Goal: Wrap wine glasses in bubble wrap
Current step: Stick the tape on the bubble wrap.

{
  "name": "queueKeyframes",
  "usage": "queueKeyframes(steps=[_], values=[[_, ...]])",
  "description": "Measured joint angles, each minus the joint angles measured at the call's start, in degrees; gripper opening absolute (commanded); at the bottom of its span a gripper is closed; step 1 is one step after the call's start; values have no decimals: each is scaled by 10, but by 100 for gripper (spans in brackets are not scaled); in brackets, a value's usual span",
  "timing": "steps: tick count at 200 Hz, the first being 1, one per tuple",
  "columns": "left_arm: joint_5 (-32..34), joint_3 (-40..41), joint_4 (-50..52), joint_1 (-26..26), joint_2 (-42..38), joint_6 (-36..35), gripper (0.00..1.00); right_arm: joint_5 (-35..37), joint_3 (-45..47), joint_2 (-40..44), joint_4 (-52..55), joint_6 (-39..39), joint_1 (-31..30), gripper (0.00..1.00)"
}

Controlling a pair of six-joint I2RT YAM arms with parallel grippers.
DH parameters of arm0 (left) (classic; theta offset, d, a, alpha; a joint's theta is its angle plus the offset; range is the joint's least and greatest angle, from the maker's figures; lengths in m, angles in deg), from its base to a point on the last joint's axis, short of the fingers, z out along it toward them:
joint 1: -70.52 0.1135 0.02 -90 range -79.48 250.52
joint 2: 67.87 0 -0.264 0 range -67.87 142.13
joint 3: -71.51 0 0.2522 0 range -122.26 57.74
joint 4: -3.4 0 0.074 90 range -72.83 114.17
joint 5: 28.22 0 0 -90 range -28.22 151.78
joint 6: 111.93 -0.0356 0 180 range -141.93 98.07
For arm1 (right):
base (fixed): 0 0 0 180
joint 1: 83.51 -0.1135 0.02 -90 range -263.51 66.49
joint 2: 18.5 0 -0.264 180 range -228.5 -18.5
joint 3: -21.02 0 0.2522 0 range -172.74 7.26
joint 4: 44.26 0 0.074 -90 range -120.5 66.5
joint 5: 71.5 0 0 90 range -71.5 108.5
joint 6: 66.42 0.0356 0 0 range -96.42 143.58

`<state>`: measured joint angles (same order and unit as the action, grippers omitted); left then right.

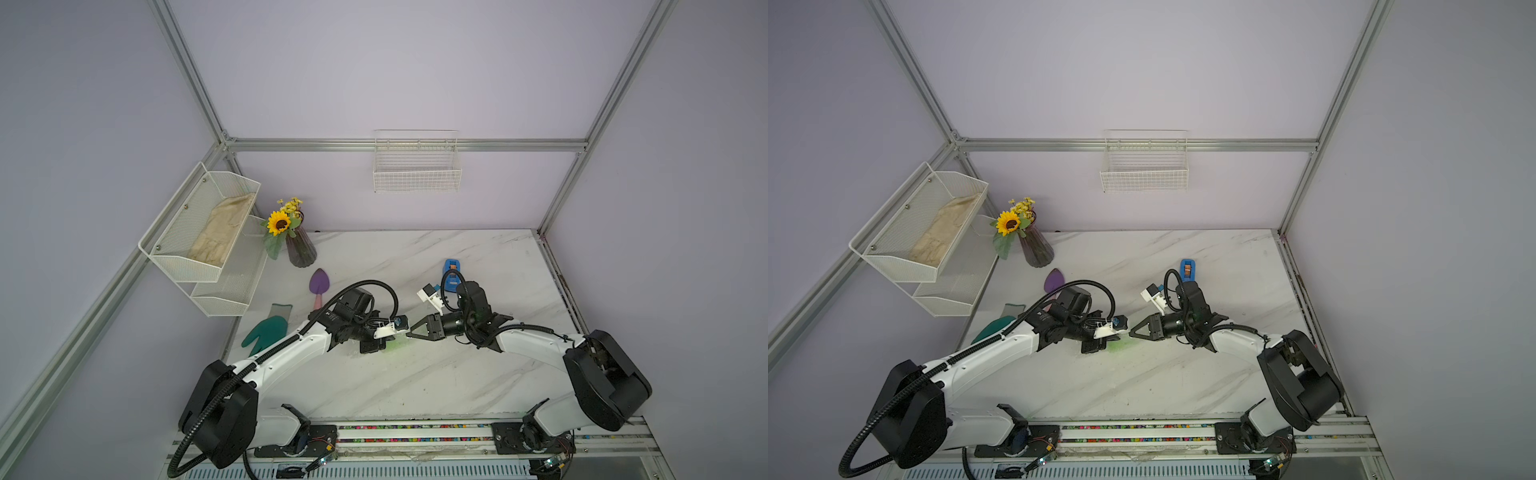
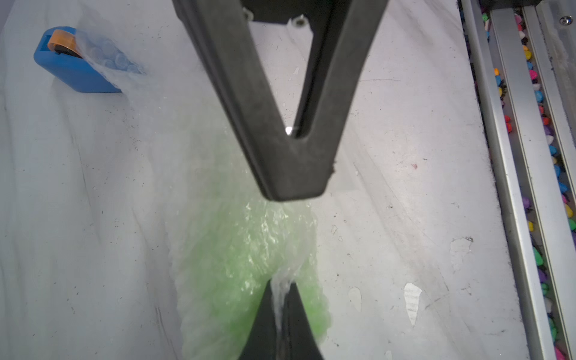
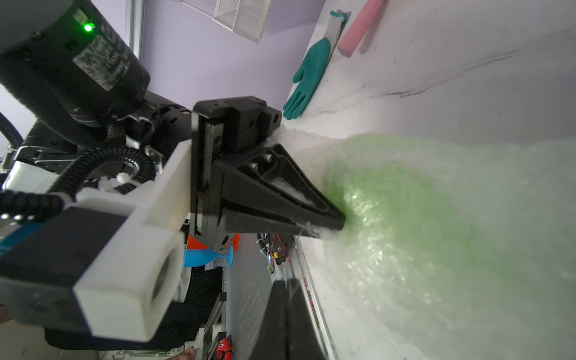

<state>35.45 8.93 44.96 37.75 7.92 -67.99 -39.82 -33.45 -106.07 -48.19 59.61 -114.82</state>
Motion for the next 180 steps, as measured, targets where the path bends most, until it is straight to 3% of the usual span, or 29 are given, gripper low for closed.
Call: queueKeyframes(steps=[48, 92, 147, 180], values=[[-1, 0, 0, 0, 0, 0, 6, 24, -9, -61, -23, -45, 0, 0], [-1, 11, -4, 0, -5, 0, 6, 66, -38, -80, -11, -81, -1, 29], [-3, 11, -6, 0, -5, -1, 6, 170, -90, -67, 69, -141, -10, 49], [-3, 11, -6, 0, -5, -1, 6, 264, -136, -35, 140, -175, -12, 66]])
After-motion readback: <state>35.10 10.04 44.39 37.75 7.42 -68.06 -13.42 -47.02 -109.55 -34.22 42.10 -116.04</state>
